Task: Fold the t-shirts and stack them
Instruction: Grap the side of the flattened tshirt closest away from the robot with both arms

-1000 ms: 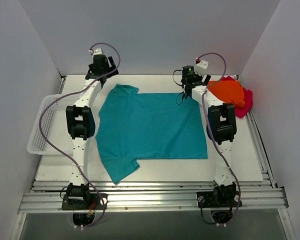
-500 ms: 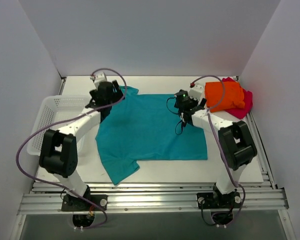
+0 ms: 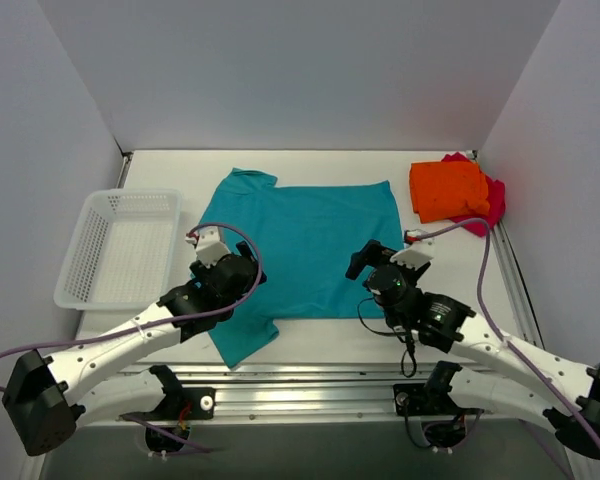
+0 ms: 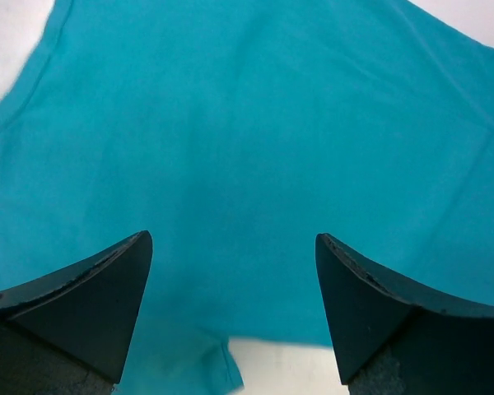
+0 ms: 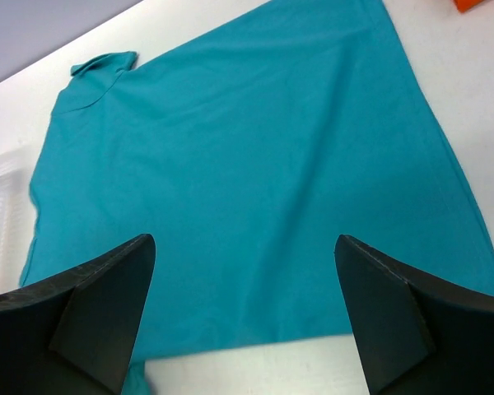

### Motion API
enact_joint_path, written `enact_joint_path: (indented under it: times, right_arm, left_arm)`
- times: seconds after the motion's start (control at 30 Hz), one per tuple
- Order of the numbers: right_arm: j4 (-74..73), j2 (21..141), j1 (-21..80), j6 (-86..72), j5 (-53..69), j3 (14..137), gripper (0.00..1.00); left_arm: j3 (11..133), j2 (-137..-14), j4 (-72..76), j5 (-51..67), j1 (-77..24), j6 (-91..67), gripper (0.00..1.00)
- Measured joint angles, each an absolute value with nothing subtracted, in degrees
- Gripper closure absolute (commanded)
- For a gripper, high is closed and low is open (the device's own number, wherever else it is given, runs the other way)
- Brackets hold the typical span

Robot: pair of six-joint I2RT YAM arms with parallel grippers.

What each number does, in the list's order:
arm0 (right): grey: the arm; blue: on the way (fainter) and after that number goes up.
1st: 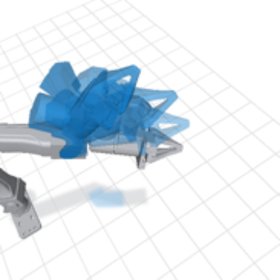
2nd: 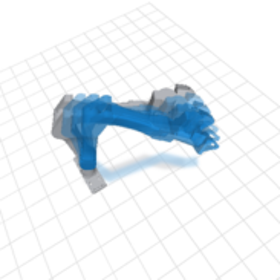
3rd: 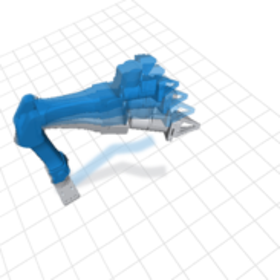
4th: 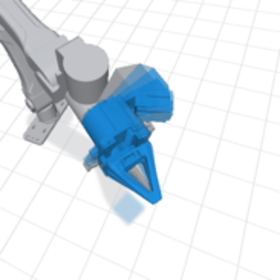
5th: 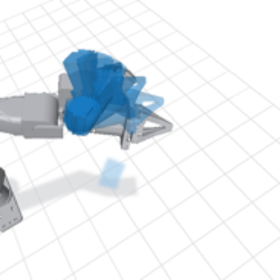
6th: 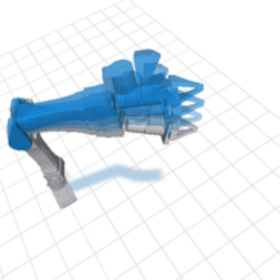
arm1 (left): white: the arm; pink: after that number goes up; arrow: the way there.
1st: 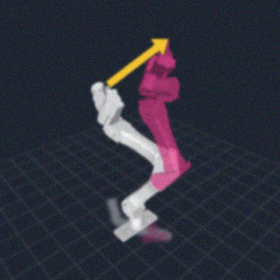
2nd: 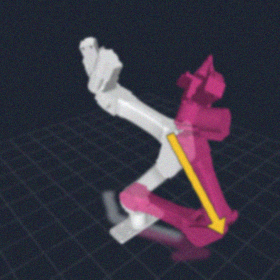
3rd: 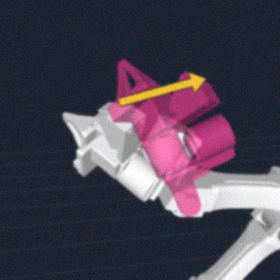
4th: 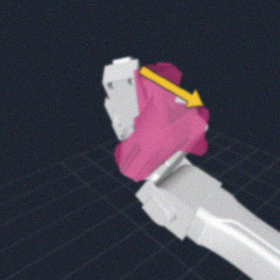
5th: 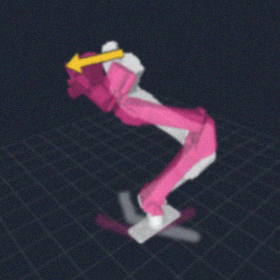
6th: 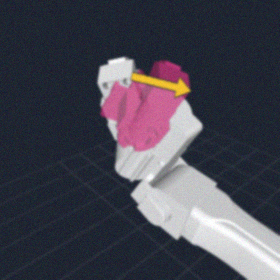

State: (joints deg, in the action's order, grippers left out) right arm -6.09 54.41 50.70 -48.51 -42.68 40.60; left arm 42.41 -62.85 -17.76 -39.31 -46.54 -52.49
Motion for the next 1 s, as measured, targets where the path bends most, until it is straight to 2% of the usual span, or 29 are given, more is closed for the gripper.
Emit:
enact_joint_path:
  times: [0.17, 0.3, 0.43, 0.73, 0.8, 0.87, 1.0]
  right_arm:
    - [-13.08, 43.33, 54.08, -52.73, -43.03, 36.18, 0.13]
    - [-14.92, 41.89, 54.11, -53.08, -42.61, 35.66, 0.13]
    - [-15.35, 42.74, 54.11, -52.21, -41.74, 35.66, 0.1]
    - [-15.25, 43.13, 54.11, -48.8, -41.56, 35.64, 0.07]
    - [-14.41, 43.75, 54.11, -48.66, -41.58, 35.51, 0.07]
    - [-13.85, 45.06, 54.11, -48.84, -41.6, 35.4, 0.07]
    - [-13.76, 49.25, 54.11, -50.15, -42.11, 35.4, 0.08]
  left_arm:
    - [43.7, -60.38, -35.16, -44.58, -57.08, -66.41, 0.12]
    - [47.31, -65.71, -50.89, -48.1, -58.43, -79.4, 0.12]
    - [47.81, -68.31, -59.35, -48.49, -58.35, -88.75, 0.12]
    - [39.33, -68.53, -57.69, -40.53, -59.59, -92.64, 0.16]
    - [34.57, -65.63, -54.94, -38.85, -61.36, -92.6, 0.18]
    - [29.67, -61.28, -52.62, -36.95, -63.2, -92.77, 0.24]
    - [25.98, -56.4, -51.37, -34.28, -64.84, -93.73, 0.24]
